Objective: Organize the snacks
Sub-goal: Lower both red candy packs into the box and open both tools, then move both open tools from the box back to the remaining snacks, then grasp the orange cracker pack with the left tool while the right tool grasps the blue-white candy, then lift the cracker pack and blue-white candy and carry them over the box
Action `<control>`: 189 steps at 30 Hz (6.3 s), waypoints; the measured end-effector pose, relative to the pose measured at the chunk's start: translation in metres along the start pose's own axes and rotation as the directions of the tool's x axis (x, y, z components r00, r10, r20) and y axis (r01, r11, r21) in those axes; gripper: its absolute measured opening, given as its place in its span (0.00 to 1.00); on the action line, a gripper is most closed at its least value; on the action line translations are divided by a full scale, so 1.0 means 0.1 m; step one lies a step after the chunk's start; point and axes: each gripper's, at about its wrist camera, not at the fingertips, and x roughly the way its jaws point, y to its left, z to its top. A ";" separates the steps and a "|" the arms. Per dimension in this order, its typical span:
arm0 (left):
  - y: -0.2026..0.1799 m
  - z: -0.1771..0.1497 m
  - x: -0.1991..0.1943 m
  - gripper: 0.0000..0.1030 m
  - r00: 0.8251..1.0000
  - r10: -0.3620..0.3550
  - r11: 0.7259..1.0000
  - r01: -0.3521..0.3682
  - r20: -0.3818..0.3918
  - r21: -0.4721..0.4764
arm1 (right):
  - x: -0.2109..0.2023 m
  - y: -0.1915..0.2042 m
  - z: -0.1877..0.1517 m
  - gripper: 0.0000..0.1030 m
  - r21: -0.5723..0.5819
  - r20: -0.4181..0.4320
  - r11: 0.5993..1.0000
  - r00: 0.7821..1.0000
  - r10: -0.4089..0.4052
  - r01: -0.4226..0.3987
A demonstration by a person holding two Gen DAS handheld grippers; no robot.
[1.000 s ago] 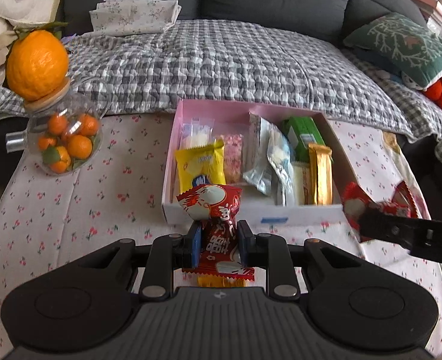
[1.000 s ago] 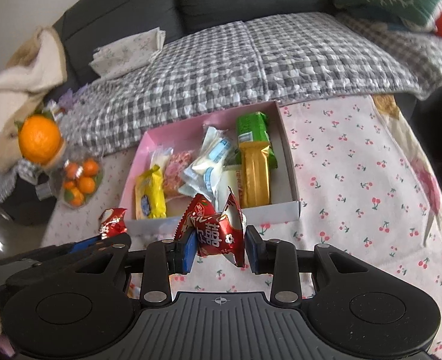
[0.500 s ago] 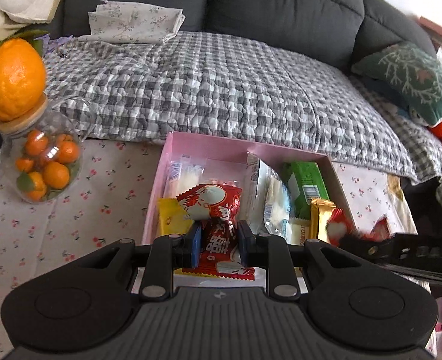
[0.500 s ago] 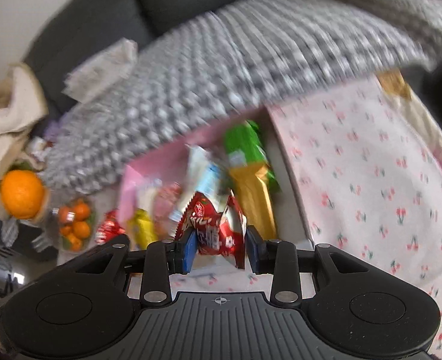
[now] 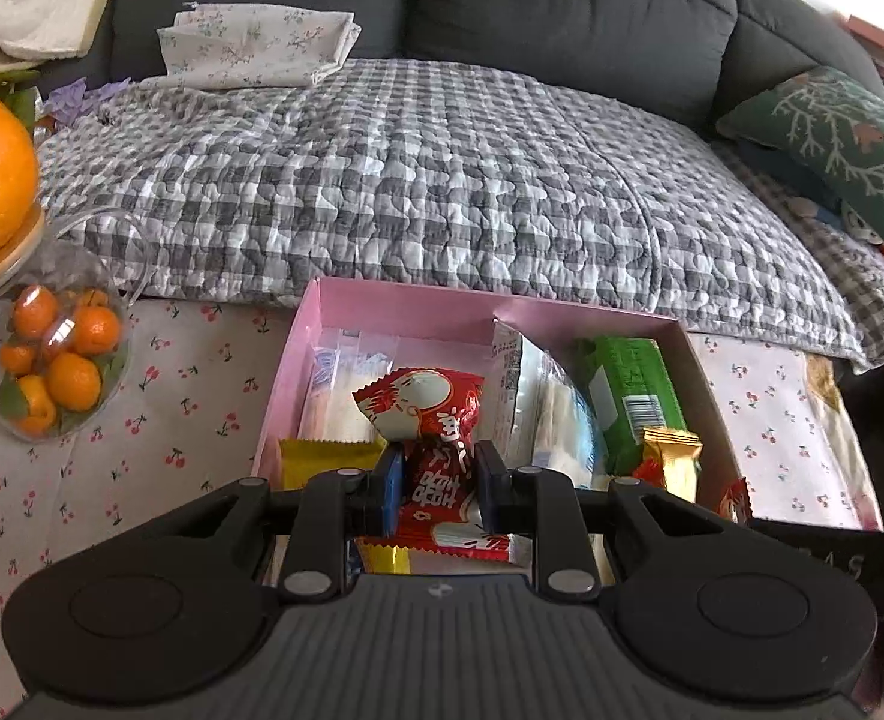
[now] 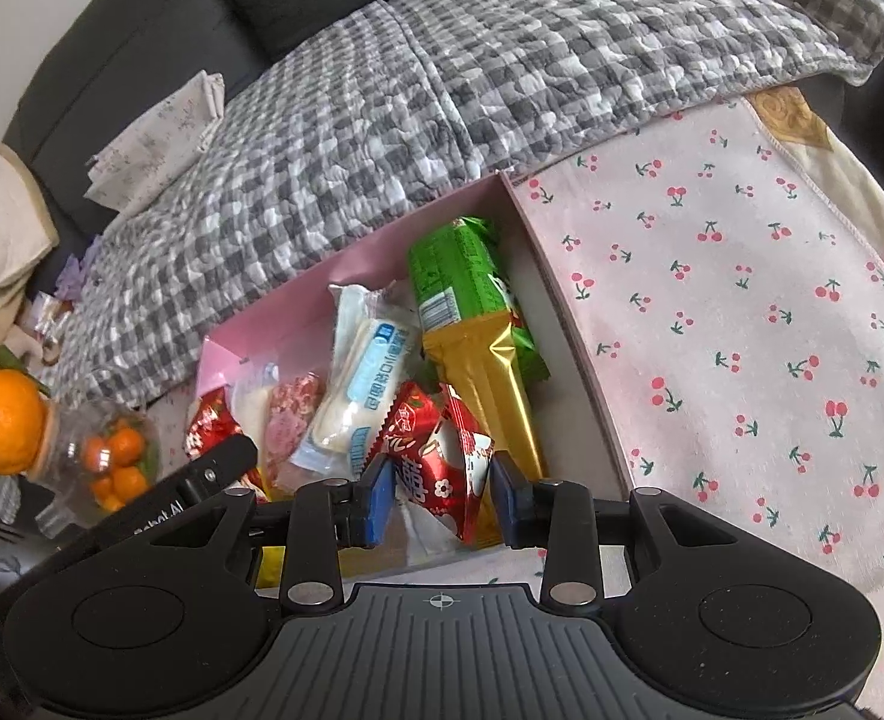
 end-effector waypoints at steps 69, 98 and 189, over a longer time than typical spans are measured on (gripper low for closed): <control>0.36 -0.97 -1.09 0.99 0.995 0.000 0.994 0.011 -0.097 0.106 | -1.11 -0.01 -1.08 0.87 -0.238 0.032 0.964 0.993 -0.116 0.121; 1.01 -1.03 -0.49 0.75 0.969 -0.047 0.966 -0.018 -0.244 -0.257 | -0.43 0.28 -1.16 0.87 -0.316 -0.025 0.948 0.999 0.042 -0.048; 0.81 -1.25 -0.55 0.35 0.973 0.056 0.998 -0.052 -0.222 0.023 | -0.07 0.21 -1.13 0.24 -0.351 -0.040 0.933 0.994 -0.100 0.080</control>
